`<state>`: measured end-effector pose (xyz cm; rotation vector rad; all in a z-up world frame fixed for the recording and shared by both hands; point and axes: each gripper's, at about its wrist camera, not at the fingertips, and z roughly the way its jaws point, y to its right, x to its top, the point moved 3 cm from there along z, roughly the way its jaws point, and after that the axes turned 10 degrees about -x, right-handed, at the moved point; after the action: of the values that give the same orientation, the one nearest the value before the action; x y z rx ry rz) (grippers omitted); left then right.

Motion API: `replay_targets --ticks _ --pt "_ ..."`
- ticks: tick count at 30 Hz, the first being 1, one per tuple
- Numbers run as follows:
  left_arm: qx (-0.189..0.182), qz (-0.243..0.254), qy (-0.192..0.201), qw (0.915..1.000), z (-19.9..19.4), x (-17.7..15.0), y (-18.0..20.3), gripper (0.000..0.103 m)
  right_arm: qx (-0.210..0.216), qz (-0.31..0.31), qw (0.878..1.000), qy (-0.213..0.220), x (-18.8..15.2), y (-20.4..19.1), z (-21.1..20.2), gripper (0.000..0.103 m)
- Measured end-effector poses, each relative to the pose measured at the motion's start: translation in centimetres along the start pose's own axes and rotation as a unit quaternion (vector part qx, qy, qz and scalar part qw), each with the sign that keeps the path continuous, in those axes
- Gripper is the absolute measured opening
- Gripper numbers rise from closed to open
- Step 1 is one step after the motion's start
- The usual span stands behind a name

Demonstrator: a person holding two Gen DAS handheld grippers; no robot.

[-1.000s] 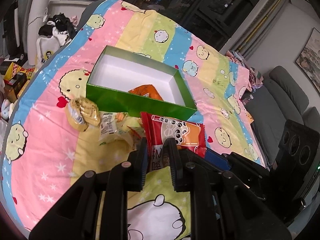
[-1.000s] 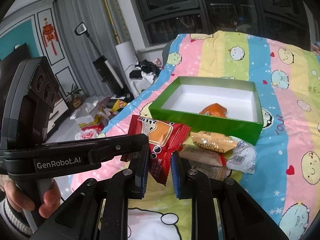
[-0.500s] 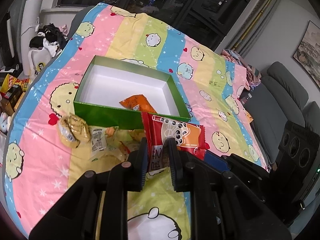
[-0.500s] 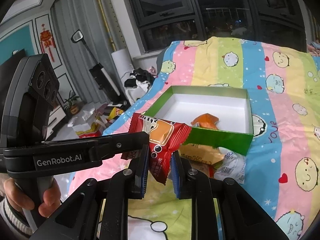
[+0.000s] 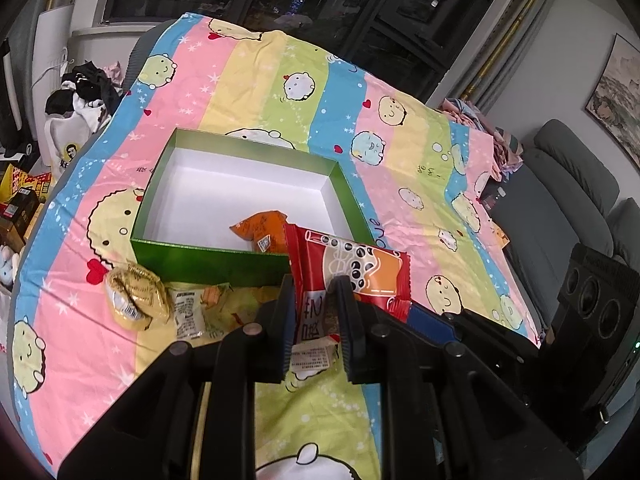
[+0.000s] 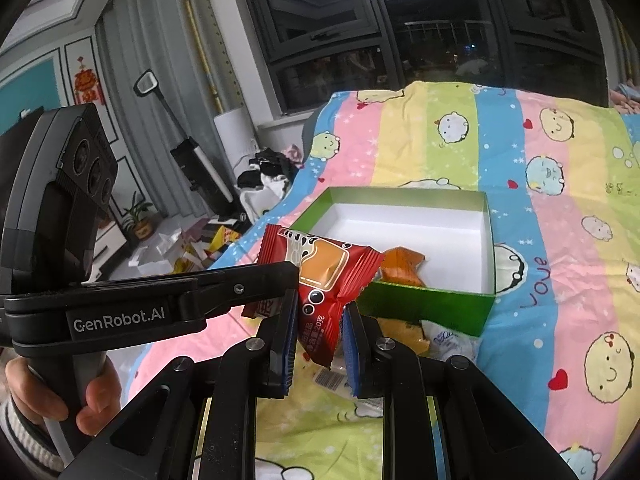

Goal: Organize snacks
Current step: 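Carry the red packet into the green box and open the left gripper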

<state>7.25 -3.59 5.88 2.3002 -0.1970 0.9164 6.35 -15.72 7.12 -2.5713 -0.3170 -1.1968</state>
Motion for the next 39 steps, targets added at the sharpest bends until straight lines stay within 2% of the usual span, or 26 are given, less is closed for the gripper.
replay_targets --ticks 10,25,35,37,39 --pt "0.000 -0.003 -0.006 1.0000 2.1 1.9 -0.8 0.018 -0.008 0.006 1.000 -0.002 1.3 1.2 2.1 0.022" --pt "0.006 -0.015 -0.028 0.9995 6.9 5.4 -3.9 0.018 -0.034 0.007 0.999 -0.023 3.7 3.2 7.7 0.022" --pt "0.015 -0.044 -0.054 0.9975 10.2 6.4 -6.5 0.019 -0.038 0.011 0.998 -0.057 4.1 4.2 11.6 0.022" --pt "0.023 -0.052 -0.059 0.9966 10.7 6.5 -7.0 0.022 -0.041 0.011 0.997 -0.068 4.1 4.4 12.3 0.022" --pt "0.042 -0.058 -0.065 0.9953 11.2 6.5 -7.7 0.034 -0.044 0.015 0.996 -0.082 4.1 4.7 13.2 0.022"
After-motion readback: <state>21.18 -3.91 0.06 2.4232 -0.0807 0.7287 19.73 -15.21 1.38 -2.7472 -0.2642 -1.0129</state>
